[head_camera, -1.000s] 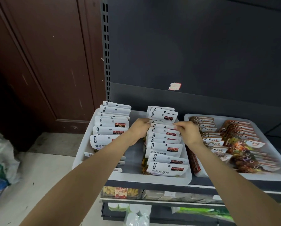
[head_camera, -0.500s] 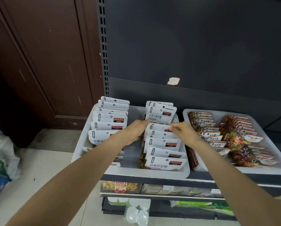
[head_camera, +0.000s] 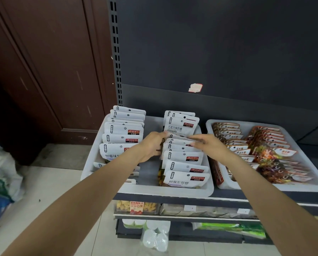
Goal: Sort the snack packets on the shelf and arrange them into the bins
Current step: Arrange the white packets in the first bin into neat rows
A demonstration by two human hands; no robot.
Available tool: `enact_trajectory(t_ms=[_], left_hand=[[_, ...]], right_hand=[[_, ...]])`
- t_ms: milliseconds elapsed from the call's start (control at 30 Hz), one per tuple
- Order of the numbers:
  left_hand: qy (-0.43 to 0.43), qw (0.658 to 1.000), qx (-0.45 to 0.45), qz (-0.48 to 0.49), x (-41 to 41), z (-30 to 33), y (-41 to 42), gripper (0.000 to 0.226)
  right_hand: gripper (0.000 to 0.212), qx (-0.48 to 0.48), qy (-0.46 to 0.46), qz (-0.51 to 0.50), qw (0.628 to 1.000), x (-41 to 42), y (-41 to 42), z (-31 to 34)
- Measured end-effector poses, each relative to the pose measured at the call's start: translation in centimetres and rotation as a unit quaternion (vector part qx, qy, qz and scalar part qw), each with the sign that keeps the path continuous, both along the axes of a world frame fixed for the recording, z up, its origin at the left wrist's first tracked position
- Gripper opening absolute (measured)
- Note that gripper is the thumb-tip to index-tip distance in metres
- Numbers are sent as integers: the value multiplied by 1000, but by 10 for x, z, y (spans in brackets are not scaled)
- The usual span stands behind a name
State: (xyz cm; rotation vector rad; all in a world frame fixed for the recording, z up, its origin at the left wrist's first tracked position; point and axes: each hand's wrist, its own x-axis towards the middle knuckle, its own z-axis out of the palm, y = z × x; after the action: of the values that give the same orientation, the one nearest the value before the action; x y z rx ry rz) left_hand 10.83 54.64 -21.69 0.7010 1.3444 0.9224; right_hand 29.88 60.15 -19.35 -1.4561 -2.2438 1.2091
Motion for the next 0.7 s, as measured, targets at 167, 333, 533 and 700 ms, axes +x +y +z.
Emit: enact_trajectory(t_ms=[167,333,533,700], left_hand=[[49,999,0,16,4,0,0,49],[-32,999,22,-21,9,-3,6,62],[-50,998,26,-18,7,-6,0,52],[37,999,11,29,9,-3,7,45]], right_hand=[[55,-46,59,-81,994,-13,-3,-2],[68,-80,84,-98,988,-26,-2,-10],[52,-48,128,-126,983,-19,-1,-17],[37,36,82,-156,984,-20,-1,-17]])
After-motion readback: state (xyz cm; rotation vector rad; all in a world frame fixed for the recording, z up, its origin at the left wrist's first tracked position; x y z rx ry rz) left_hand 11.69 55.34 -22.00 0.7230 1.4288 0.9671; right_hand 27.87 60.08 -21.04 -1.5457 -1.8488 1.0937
